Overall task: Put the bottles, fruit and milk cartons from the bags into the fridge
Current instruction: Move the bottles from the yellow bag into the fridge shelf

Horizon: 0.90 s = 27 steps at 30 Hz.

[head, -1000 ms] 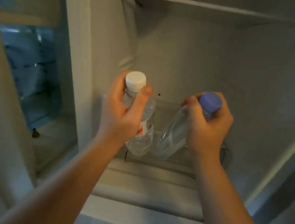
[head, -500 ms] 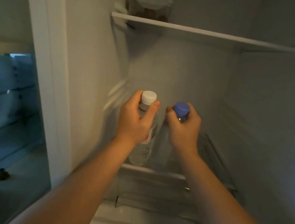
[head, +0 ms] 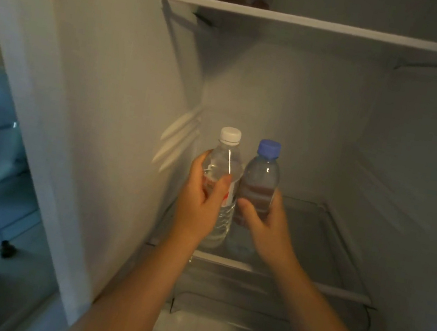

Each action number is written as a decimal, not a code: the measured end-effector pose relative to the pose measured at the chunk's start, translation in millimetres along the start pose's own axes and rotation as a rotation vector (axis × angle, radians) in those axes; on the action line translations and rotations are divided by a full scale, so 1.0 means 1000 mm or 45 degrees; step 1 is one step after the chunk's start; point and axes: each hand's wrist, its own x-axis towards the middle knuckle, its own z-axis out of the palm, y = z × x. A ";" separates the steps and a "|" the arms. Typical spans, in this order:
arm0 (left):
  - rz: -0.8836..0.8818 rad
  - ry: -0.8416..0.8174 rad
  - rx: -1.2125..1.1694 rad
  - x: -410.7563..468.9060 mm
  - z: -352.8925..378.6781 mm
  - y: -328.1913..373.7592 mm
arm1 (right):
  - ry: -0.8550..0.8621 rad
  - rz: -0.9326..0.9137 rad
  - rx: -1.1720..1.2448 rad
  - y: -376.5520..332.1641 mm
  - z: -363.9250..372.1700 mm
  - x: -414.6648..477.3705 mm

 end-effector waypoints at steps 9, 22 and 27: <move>-0.299 -0.226 0.541 -0.043 -0.029 -0.034 | -0.424 0.280 -0.489 0.036 -0.030 -0.007; -0.505 0.022 0.671 0.014 -0.002 -0.052 | -0.019 0.422 -0.489 0.058 0.006 0.051; -0.542 0.133 0.729 0.034 0.011 -0.067 | 0.027 0.404 -0.517 0.072 0.020 0.075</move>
